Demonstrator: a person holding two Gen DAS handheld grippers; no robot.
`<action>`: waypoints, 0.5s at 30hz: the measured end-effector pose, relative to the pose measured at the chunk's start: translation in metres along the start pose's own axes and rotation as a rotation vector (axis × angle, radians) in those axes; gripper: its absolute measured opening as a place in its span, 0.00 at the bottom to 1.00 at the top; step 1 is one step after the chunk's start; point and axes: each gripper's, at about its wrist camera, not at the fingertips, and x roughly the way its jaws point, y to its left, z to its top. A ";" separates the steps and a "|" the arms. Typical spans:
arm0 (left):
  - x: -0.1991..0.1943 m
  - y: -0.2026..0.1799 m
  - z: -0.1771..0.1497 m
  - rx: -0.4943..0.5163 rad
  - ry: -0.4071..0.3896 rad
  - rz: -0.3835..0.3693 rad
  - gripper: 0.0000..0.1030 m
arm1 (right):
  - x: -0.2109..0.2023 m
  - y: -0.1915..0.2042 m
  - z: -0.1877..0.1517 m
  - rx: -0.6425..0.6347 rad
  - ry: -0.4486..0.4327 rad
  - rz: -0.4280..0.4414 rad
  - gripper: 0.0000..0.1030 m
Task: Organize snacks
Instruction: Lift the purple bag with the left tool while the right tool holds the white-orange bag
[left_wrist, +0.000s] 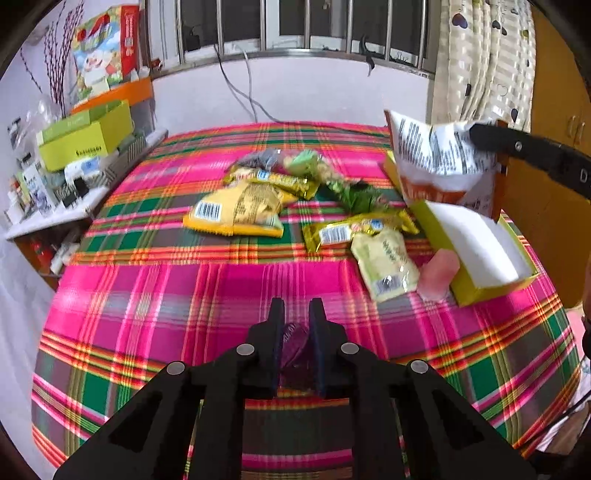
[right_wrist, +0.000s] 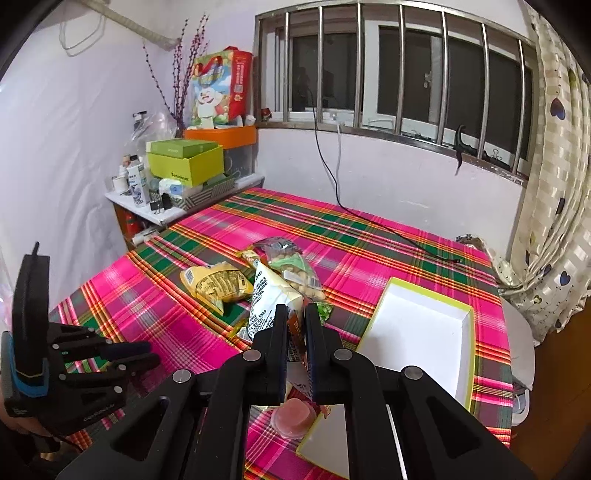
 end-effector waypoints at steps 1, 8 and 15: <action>-0.001 -0.002 0.002 0.000 -0.005 -0.008 0.12 | -0.001 -0.002 -0.001 0.003 0.000 -0.003 0.07; -0.002 -0.007 0.009 -0.014 -0.033 -0.042 0.00 | -0.003 -0.014 -0.006 0.024 0.005 -0.021 0.07; -0.001 0.016 0.007 -0.081 -0.030 -0.120 0.00 | -0.001 -0.019 -0.010 0.039 0.013 -0.019 0.07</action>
